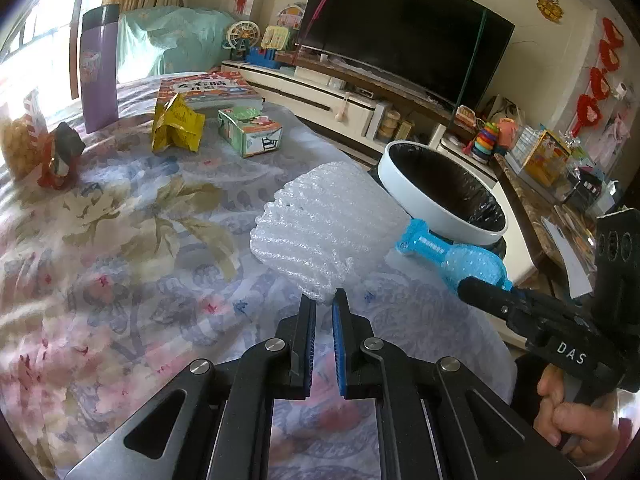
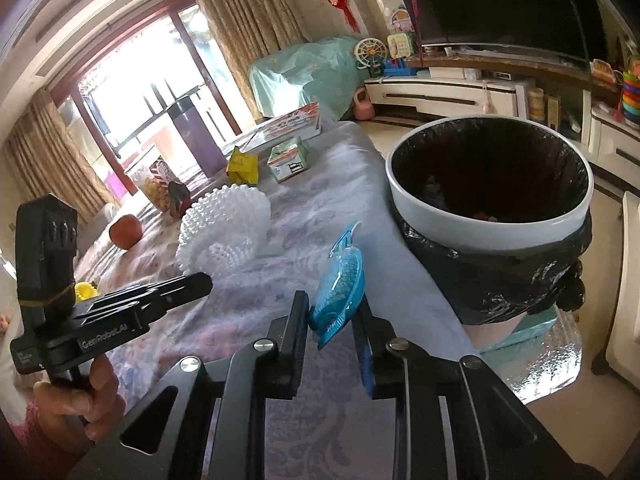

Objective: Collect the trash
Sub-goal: 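Carry the white foam net and blue bottle over the trash bin with both tools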

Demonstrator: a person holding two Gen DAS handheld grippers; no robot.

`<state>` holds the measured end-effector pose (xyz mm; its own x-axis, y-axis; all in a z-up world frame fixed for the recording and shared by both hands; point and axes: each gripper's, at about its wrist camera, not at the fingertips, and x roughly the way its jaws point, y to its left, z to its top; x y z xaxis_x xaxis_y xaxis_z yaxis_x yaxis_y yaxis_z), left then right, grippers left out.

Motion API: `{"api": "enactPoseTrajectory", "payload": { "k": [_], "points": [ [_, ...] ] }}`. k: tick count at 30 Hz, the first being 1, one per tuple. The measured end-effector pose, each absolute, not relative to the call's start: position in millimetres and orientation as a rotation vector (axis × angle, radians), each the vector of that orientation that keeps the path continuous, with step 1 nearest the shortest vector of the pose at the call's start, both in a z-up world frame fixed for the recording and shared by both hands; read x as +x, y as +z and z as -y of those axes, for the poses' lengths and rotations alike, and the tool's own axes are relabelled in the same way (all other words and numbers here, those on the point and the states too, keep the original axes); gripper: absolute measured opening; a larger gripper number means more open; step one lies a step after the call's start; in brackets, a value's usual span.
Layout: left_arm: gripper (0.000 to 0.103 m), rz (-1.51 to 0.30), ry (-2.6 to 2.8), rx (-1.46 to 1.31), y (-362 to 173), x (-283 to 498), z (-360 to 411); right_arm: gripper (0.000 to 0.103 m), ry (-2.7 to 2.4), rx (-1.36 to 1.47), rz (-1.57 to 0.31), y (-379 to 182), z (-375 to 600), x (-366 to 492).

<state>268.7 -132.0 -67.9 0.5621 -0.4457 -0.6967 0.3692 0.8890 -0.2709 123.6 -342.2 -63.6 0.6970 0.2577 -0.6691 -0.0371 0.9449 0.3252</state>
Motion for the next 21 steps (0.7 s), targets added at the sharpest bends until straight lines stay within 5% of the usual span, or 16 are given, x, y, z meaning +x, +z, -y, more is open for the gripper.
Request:
{"api": "enactPoseTrajectory", "payload": {
  "k": [21],
  "points": [
    [0.006,-0.840,-0.530,-0.058,-61,273,159,0.017,0.127,0.290,-0.730,-51,357,113]
  ]
}}
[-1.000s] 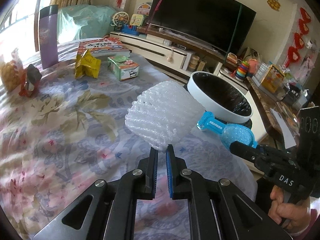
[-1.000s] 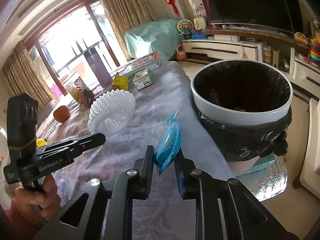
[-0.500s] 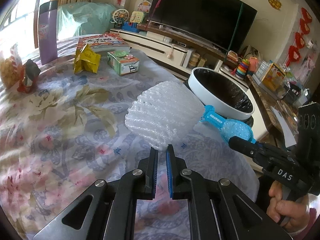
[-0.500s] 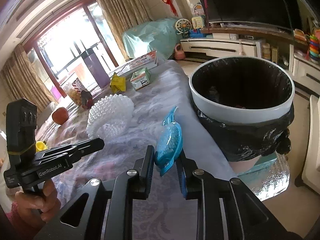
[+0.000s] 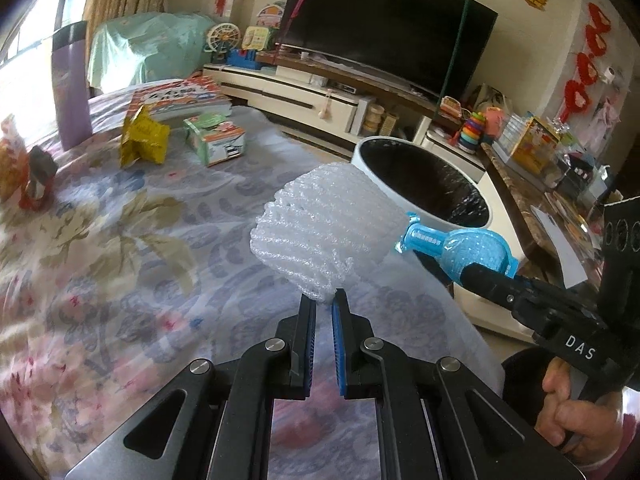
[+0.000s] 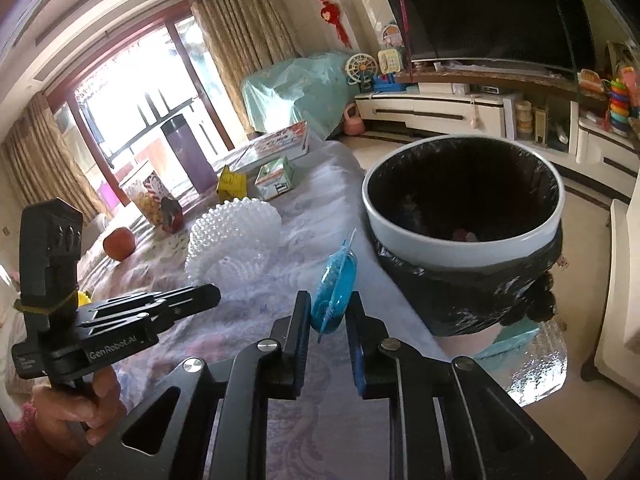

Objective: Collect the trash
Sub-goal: 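Carry the white foam net and blue bottle over the trash bin with both tools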

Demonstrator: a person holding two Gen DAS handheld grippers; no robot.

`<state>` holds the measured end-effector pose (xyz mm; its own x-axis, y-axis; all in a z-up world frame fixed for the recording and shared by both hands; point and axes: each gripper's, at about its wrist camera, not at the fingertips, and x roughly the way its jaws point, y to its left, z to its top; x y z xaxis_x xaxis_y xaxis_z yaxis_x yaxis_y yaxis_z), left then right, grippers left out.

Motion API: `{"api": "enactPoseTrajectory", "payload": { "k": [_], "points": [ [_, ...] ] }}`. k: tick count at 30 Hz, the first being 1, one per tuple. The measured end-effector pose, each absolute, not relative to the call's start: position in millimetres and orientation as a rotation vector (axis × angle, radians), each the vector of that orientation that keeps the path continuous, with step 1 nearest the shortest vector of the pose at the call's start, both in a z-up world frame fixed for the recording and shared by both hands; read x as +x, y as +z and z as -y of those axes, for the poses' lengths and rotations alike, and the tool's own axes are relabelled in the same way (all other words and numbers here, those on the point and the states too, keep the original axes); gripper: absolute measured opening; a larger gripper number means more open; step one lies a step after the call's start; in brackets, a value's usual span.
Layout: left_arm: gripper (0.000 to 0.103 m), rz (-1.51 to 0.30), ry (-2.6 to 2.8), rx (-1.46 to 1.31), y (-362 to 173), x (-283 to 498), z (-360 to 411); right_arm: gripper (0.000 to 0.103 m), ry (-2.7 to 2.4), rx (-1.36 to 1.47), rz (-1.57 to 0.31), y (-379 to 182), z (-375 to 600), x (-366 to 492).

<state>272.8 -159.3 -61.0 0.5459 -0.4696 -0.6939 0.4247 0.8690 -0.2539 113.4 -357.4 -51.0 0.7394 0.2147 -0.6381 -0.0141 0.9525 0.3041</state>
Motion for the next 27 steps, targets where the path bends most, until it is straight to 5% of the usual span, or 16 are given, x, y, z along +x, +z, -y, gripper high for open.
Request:
{"api": "enactPoseTrajectory", "payload": {
  "k": [27],
  "points": [
    [0.006,-0.804,-0.588,0.005,-44,292,207,0.015,0.071,0.342,-0.644,-28,397,109]
  ]
}}
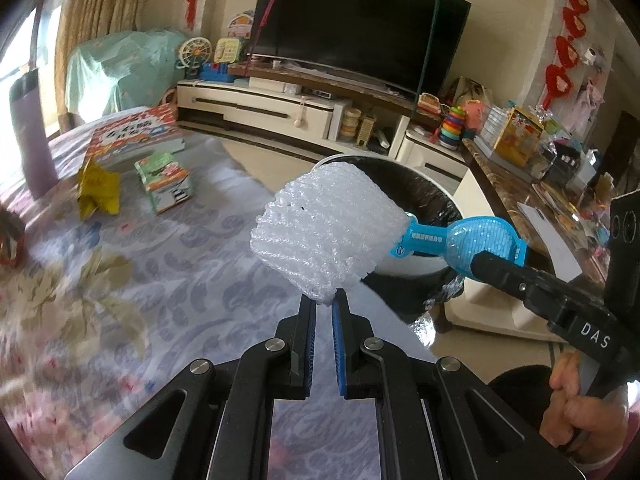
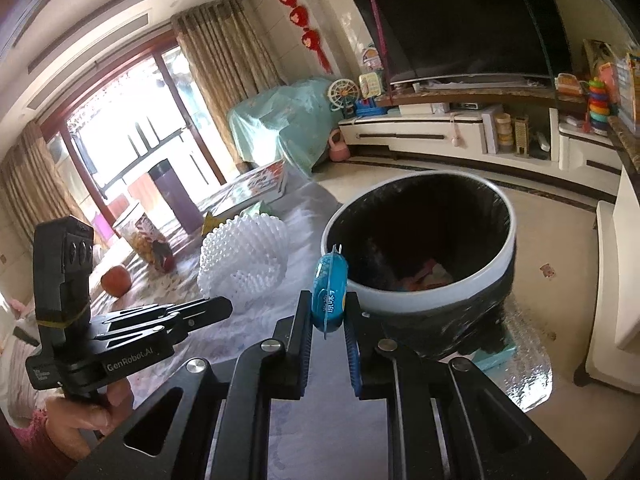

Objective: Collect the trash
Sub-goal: 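Carry the white foam net and blue bottle over the trash bin with both tools, then open both tools to drop the foam net and blue bottle into the bin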

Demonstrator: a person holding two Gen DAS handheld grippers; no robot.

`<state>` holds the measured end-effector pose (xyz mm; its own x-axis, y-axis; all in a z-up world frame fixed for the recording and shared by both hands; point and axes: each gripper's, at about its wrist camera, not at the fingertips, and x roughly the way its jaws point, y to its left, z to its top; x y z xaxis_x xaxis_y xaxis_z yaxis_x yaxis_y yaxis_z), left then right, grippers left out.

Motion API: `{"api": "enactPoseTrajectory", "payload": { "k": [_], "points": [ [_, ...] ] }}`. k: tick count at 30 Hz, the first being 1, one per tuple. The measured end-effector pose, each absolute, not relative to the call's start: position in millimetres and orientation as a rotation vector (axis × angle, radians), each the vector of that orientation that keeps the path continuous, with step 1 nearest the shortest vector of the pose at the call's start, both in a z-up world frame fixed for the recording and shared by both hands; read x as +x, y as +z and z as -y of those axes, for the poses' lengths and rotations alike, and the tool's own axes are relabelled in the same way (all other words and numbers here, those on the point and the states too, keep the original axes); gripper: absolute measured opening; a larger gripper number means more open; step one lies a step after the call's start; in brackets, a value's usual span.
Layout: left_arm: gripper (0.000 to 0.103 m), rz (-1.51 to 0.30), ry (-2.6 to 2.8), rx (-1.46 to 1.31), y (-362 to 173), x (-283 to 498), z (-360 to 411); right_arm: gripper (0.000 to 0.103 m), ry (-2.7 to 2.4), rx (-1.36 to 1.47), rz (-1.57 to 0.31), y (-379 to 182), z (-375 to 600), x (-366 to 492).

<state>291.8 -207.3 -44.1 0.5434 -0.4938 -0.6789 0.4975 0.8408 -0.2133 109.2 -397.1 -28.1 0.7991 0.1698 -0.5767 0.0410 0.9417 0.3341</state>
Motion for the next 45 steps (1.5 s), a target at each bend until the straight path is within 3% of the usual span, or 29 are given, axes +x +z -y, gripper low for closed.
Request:
{"api": "enactPoseTrajectory", "payload": {
  "k": [41,45],
  "points": [
    [0.009,-0.851,-0.619,0.109,-49,373,310,0.015,-0.032,0.359,-0.714,-35,467,169],
    [0.036,-0.863,-0.600,0.103,-48,378,311,0.020,-0.044,0.378,-0.725,-35,473,174]
  ]
}}
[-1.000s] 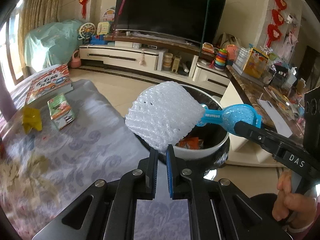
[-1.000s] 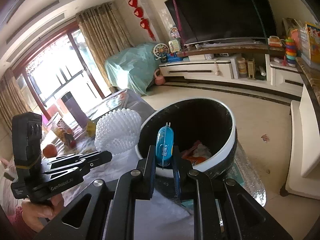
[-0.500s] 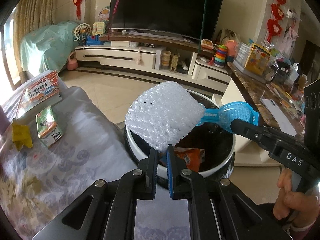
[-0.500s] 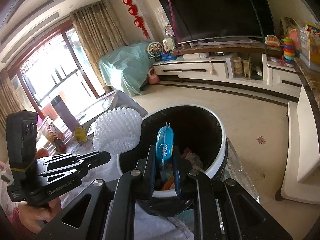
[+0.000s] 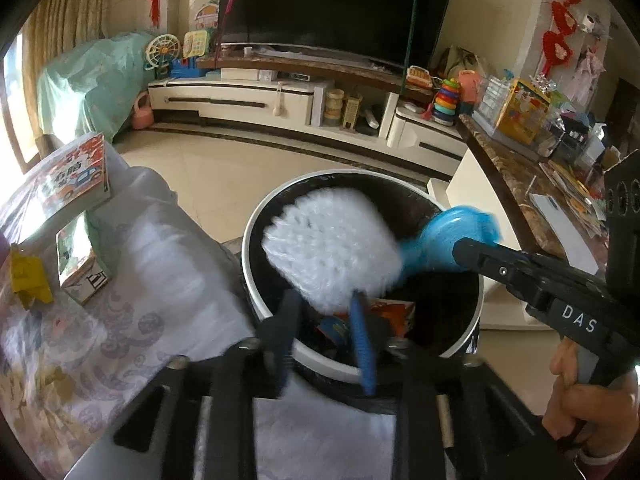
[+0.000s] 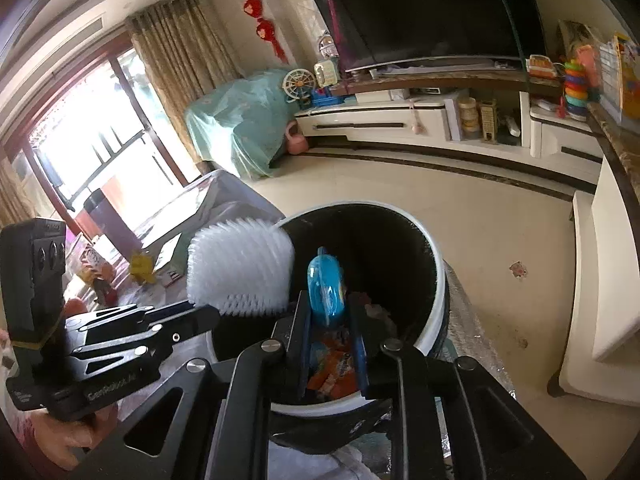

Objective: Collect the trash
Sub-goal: 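Open both tools to drop the foam net and blue bottle into the bin, then move both tools back over the table toward the red chip bag and yellow snack bag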

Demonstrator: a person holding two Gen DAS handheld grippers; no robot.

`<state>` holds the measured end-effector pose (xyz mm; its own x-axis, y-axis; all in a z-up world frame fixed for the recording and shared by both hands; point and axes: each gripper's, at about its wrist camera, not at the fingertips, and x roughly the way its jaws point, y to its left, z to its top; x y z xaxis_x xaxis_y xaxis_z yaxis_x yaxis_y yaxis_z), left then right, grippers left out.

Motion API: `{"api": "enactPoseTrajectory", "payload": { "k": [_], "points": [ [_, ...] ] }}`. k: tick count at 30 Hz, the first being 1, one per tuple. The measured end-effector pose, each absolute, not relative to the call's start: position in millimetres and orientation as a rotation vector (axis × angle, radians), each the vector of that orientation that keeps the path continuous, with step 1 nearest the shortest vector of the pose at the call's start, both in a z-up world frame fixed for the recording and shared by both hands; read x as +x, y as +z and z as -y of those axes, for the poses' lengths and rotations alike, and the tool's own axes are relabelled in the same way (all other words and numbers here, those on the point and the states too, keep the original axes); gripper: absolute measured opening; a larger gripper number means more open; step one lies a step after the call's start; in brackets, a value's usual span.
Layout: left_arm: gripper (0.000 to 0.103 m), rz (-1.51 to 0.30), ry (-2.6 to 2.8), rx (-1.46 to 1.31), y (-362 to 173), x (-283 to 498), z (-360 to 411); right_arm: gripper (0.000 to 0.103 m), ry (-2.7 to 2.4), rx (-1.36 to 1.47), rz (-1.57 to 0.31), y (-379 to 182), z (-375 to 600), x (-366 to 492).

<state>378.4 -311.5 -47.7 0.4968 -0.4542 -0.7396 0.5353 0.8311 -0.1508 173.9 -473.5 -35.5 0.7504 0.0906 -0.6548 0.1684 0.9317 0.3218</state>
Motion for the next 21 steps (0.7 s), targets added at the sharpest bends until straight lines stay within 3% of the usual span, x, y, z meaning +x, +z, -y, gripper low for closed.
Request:
{"api": "enactPoseTrajectory", "payload": {
  "k": [1,2,4,8,10,16,21],
  "points": [
    [0.047,-0.861,-0.594,0.103,-47,378,311,0.024,-0.046,0.385,-0.726,-35,475,174],
    [0.051,-0.855,-0.584,0.102,-46,377,310,0.030,-0.053,0.391,-0.721,-34,476,173],
    [0.051,-0.847,-0.578,0.098,-44,375,308,0.055,-0.059,0.396,-0.703,-31,479,170],
    [0.052,-0.844,-0.562,0.072,-46,366,295,0.068,-0.065,0.397,-0.677,-25,477,165],
    [0.054,-0.845,-0.548,0.052,-47,361,284,0.083,-0.061,0.400,-0.663,-22,472,162],
    [0.060,-0.834,-0.476,-0.014,-50,336,240,0.094,-0.034,0.394,-0.645,-15,450,161],
    [0.061,-0.843,-0.405,-0.073,-55,314,199,0.096,0.016,0.409,-0.653,-15,424,165]
  ]
}}
